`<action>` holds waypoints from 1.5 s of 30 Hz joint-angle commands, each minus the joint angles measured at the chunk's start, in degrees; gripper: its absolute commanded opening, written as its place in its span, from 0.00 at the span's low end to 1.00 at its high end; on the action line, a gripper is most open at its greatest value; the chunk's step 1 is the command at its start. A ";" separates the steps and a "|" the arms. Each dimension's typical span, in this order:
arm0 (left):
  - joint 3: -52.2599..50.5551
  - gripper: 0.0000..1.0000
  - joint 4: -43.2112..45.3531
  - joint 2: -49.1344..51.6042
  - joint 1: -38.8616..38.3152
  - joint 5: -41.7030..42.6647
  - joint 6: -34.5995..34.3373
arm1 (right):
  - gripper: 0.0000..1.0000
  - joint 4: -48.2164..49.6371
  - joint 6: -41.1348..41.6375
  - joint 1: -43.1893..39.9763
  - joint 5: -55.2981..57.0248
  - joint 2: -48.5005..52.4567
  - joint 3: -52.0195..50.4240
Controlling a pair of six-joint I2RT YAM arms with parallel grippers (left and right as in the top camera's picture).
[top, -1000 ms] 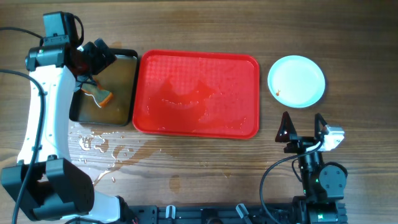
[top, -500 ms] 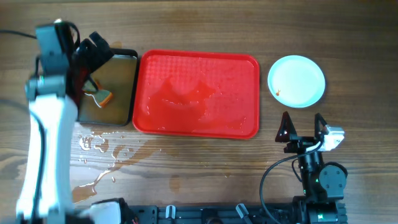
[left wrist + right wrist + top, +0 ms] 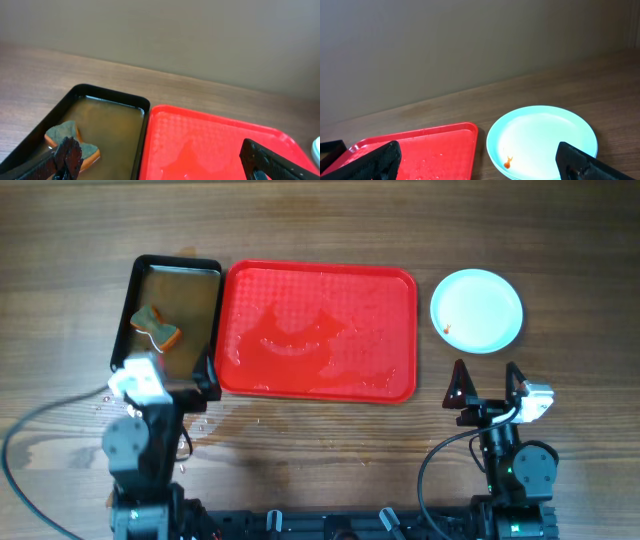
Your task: Clean dirty plates on tray and stack at the side
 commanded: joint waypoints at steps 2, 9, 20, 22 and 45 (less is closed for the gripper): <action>-7.89 1.00 0.15 -10.86 -0.22 1.68 4.52 | 1.00 0.22 0.26 0.33 -0.02 -0.39 -0.15; -13.90 1.00 -2.54 -19.15 -0.39 1.42 4.70 | 1.00 0.22 0.28 0.33 -0.02 -0.39 -0.15; -13.90 1.00 -2.62 -22.36 -3.26 -0.48 4.66 | 1.00 0.22 0.26 0.33 -0.02 -0.39 -0.15; -13.90 1.00 -2.62 -22.21 -3.26 -0.48 4.66 | 1.00 0.22 0.28 0.33 -0.02 -0.39 -0.15; -13.90 1.00 -2.62 -22.18 -3.26 -0.48 4.66 | 1.00 0.22 0.26 0.33 -0.02 -0.39 -0.15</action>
